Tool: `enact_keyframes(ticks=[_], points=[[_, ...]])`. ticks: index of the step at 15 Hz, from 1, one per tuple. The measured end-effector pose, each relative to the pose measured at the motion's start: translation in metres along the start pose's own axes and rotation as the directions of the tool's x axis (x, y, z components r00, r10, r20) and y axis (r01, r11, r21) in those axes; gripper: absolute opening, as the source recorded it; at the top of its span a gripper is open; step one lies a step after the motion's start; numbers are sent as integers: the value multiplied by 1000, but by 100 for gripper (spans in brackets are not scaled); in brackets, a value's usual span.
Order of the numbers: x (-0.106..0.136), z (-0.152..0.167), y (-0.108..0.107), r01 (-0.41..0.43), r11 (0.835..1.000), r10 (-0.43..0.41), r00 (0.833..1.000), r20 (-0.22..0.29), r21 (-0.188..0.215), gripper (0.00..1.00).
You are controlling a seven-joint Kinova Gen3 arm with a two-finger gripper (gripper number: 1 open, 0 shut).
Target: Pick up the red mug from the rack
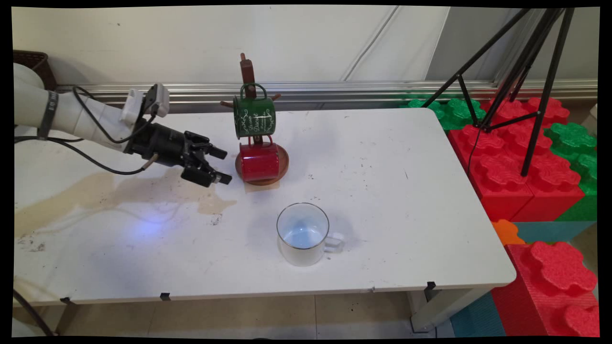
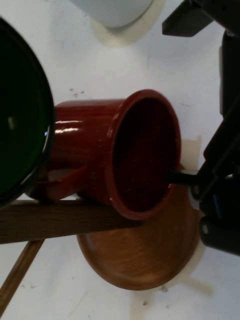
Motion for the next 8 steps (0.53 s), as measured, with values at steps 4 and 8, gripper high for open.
enact_keyframes(ticks=[4,8], points=[[-1,12,-2,21,1000,-21,1000,-23,11,100],[-1,20,-4,47,999,-46,998,-44,21,100]])
